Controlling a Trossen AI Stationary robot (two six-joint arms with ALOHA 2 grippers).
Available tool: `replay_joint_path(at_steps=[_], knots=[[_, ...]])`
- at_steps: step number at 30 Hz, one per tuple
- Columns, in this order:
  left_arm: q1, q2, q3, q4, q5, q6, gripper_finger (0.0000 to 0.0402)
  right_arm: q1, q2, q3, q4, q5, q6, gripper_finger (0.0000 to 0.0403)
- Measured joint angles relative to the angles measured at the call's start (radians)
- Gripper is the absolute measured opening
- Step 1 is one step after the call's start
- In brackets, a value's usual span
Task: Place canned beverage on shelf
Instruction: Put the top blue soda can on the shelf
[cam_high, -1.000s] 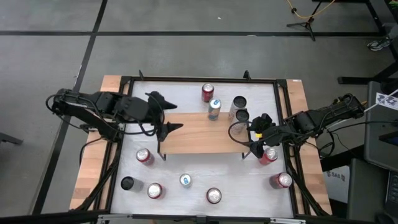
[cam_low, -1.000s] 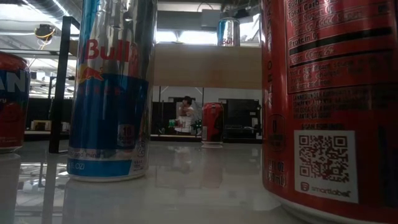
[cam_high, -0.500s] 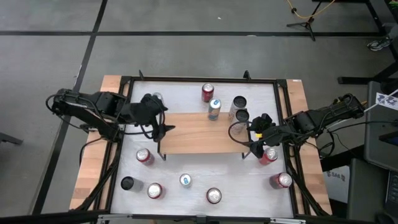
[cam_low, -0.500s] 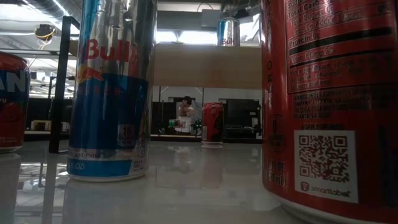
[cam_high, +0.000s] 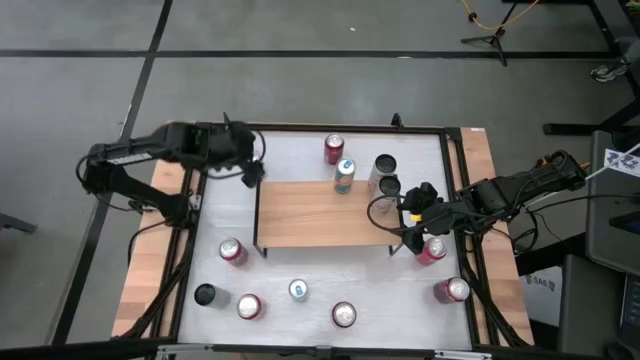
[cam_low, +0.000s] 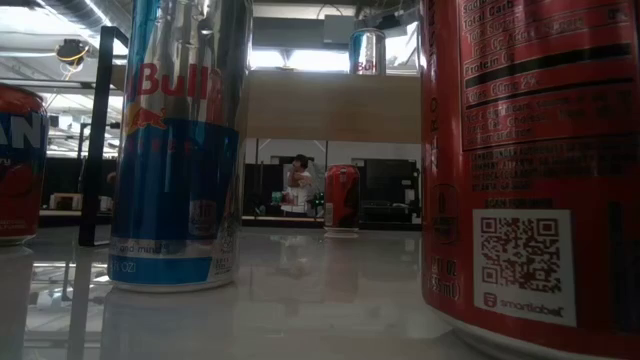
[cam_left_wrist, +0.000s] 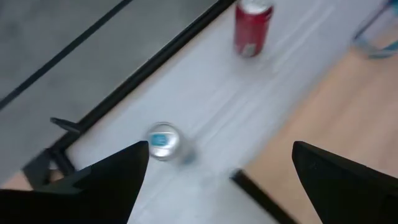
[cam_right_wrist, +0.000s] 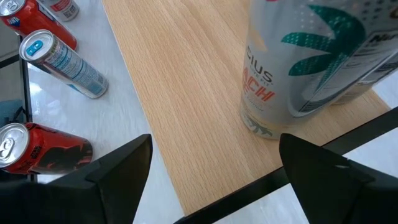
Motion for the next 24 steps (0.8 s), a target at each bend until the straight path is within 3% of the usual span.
replay_joint_path(at_steps=[12,24], knots=[[0.374,0.006,0.0,0.012,0.142,0.515,0.039,0.0,0.0,0.0,0.0,0.0,-0.002,0.0342],[0.637,0.121,0.0,0.051,0.333,0.857,0.0389,0.0,0.0,0.0,0.0,0.002,-0.003,0.0342]])
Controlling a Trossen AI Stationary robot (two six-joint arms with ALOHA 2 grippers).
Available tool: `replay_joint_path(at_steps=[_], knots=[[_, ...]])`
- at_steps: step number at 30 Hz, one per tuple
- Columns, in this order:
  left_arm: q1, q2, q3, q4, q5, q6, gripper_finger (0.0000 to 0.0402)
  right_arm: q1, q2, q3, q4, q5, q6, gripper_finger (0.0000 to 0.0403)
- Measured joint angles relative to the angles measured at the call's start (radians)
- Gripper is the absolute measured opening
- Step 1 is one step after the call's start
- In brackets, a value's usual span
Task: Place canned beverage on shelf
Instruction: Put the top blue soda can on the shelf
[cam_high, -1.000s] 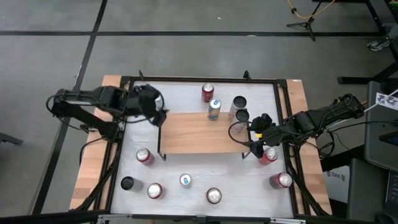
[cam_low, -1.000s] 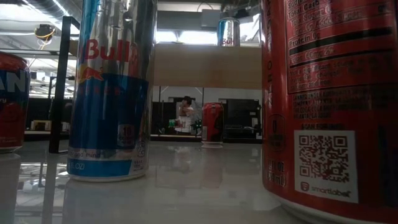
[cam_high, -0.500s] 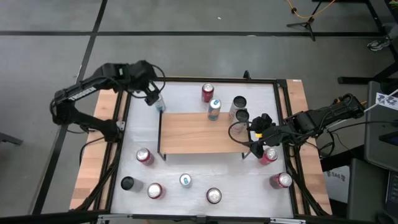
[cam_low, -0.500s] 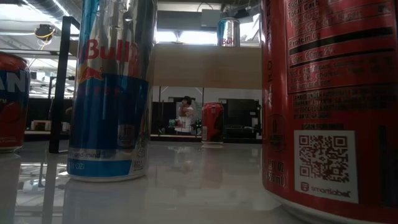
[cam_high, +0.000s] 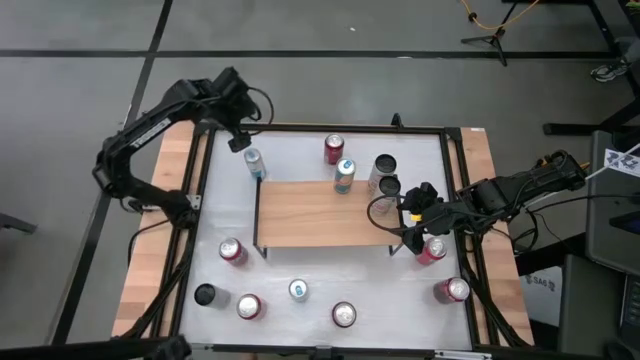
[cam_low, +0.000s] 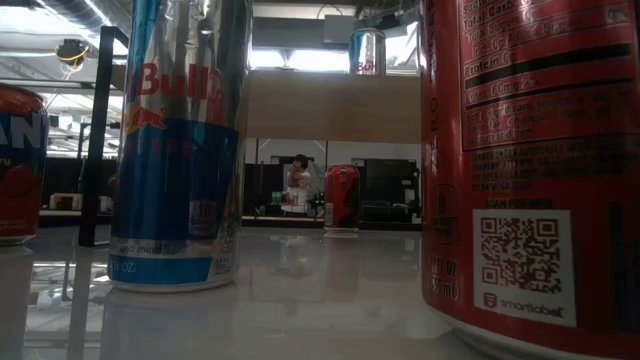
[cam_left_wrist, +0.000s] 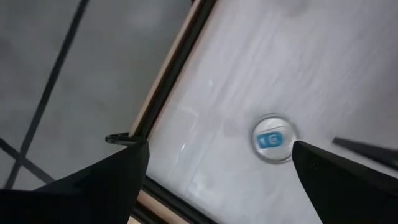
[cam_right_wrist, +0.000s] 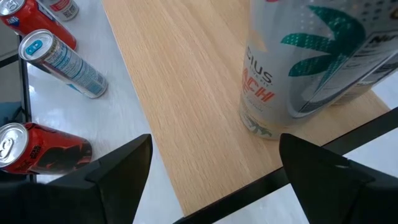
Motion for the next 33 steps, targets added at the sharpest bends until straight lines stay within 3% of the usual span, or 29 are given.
replay_joint_path(at_steps=[8,19,27,33], knots=[[0.074,0.105,0.0,-0.003,0.062,0.124,0.0389,0.0,0.0,0.0,0.0,0.001,0.0,0.0342],[0.041,0.129,-0.073,-0.04,0.086,0.212,0.0389,0.0,0.0,0.0,0.0,0.001,0.0,0.0342],[-0.011,0.128,-0.129,-0.019,-0.019,0.238,0.0389,0.0,0.0,0.0,0.0,0.002,0.0,0.0342],[-0.039,0.128,-0.129,-0.011,-0.018,0.258,0.0389,0.0,0.0,0.0,0.0,0.002,0.001,0.0342]])
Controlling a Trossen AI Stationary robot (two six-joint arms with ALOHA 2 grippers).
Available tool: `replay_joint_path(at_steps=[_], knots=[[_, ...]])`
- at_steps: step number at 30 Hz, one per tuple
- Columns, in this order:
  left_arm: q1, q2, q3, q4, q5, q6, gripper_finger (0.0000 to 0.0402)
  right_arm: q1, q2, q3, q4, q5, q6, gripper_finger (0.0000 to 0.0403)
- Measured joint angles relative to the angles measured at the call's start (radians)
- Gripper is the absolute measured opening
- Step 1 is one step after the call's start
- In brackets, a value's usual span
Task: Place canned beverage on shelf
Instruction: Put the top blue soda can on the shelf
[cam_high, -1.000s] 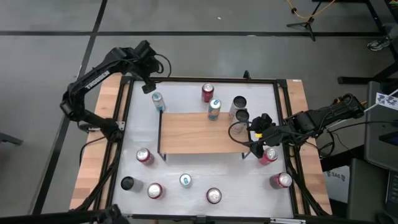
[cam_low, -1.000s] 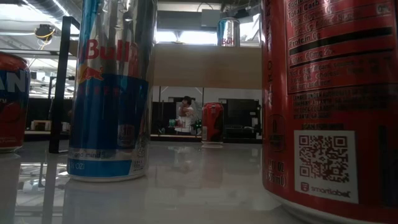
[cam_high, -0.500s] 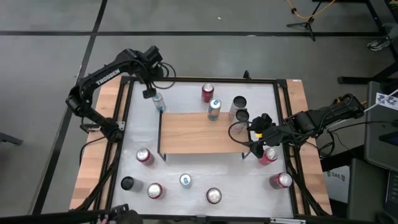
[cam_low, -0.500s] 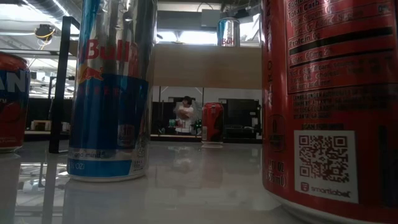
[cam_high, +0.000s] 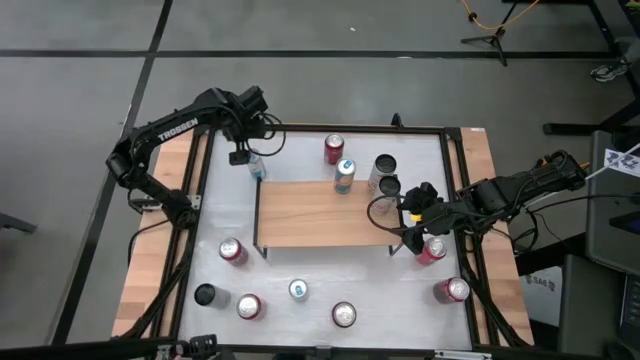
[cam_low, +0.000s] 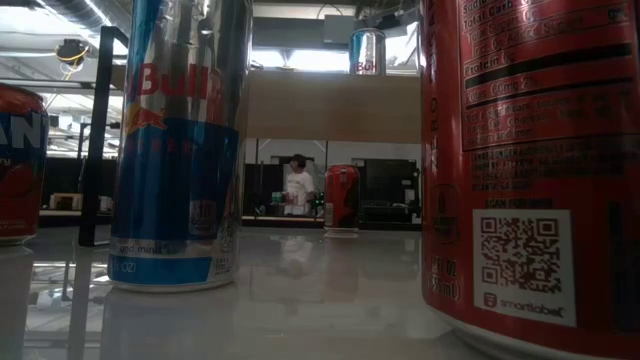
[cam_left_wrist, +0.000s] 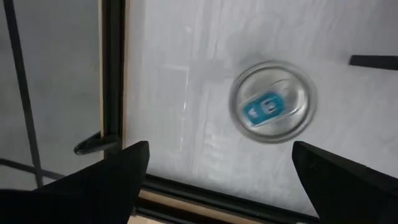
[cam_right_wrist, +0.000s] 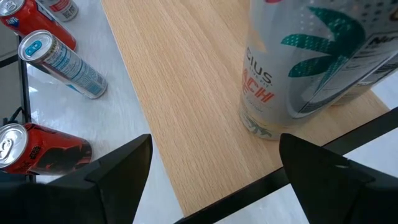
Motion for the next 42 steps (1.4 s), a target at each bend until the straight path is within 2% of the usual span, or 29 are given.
replay_joint_path(at_steps=[22,34,42], knots=[[-0.112,0.0,-0.002,0.018,0.018,0.04,0.0389,0.0,0.0,0.0,0.0,-0.003,0.003,0.0342],[-0.122,-0.001,-0.141,0.174,0.016,0.099,0.0389,0.0,0.0,0.0,0.0,-0.003,0.003,0.0342],[-0.121,-0.001,-0.224,0.202,-0.002,0.098,0.0389,0.0,0.0,0.0,0.0,-0.003,0.003,0.0342]])
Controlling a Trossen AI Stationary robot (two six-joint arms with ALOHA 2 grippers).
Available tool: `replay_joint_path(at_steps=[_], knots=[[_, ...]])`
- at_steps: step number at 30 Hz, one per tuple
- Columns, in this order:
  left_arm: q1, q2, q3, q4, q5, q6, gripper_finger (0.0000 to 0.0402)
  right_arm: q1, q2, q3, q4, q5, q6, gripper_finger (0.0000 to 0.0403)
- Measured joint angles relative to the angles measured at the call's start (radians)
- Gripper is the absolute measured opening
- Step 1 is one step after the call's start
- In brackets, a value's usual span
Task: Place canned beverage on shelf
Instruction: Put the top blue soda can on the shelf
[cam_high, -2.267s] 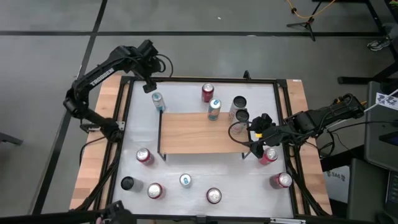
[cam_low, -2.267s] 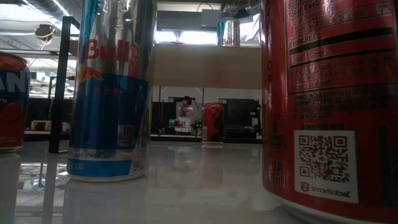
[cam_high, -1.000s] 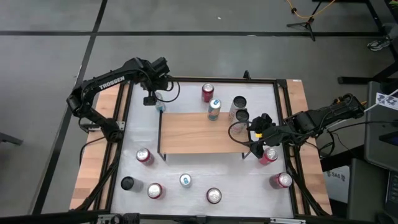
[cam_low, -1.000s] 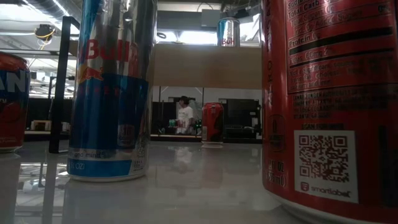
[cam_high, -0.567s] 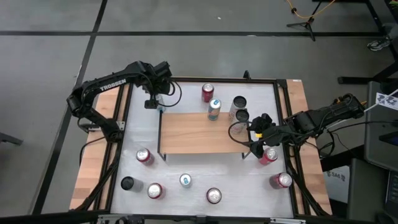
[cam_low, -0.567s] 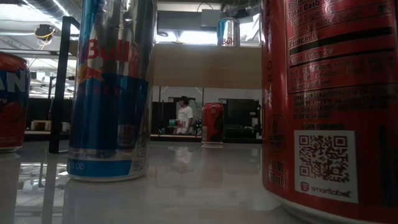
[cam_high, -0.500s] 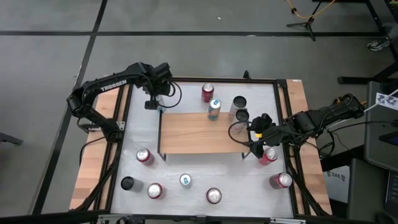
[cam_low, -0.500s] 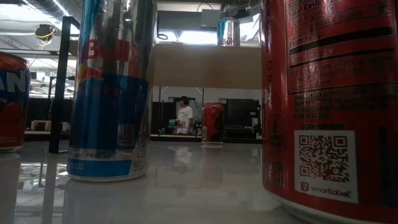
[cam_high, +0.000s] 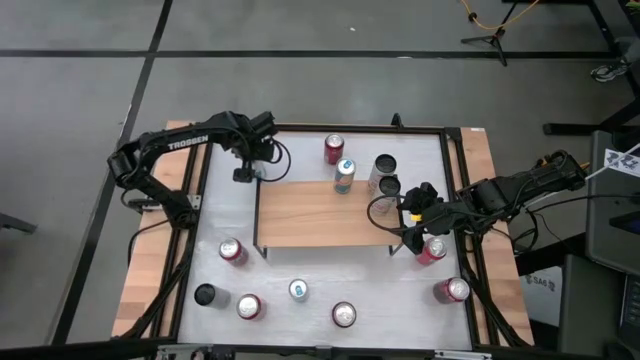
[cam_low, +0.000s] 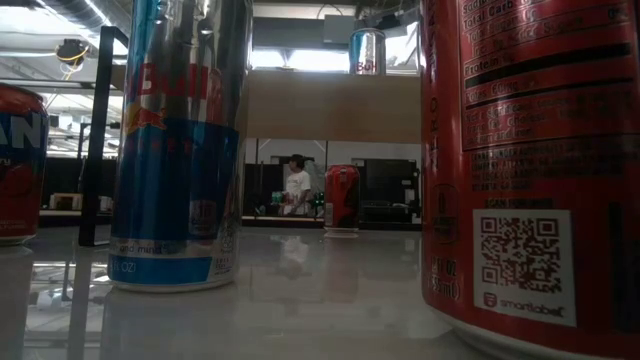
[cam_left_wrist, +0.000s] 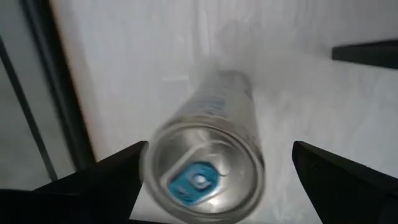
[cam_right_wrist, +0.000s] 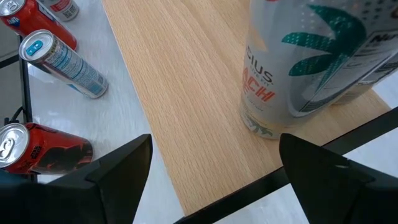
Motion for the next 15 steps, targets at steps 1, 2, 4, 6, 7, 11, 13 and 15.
replay_joint_path(at_steps=[1,2,4,6,7,11,13,15], knots=[[0.0,0.0,-0.012,0.004,0.0,0.0,0.0389,0.0,0.0,0.0,0.0,0.0,0.0,0.0342],[0.0,0.0,-0.024,0.006,-0.001,0.0,0.0389,0.0,0.0,0.0,0.0,0.0,0.0,0.0342],[0.0,0.0,-0.039,0.012,-0.002,-0.001,0.0389,0.0,0.0,0.0,0.0,0.0,0.0,0.0342],[0.0,0.0,-0.044,0.02,-0.001,-0.004,0.0389,0.0,0.0,0.0,0.0,0.0,0.0,0.0342],[0.0,0.0,-0.044,0.023,-0.001,-0.007,0.0389,0.0,0.0,0.0,0.0,0.0,0.0,0.0342],[0.0,0.0,-0.044,0.04,-0.001,-0.009,0.0389,0.0,0.0,0.0,0.0,0.0,0.0,0.0342],[0.0,0.0,-0.044,0.059,-0.001,-0.01,0.0389,0.0,0.0,0.0,0.0,0.0,0.0,0.0342],[0.0,0.0,-0.044,0.074,-0.002,-0.015,0.0389,0.0,0.0,0.0,0.0,0.0,0.0,0.0342]])
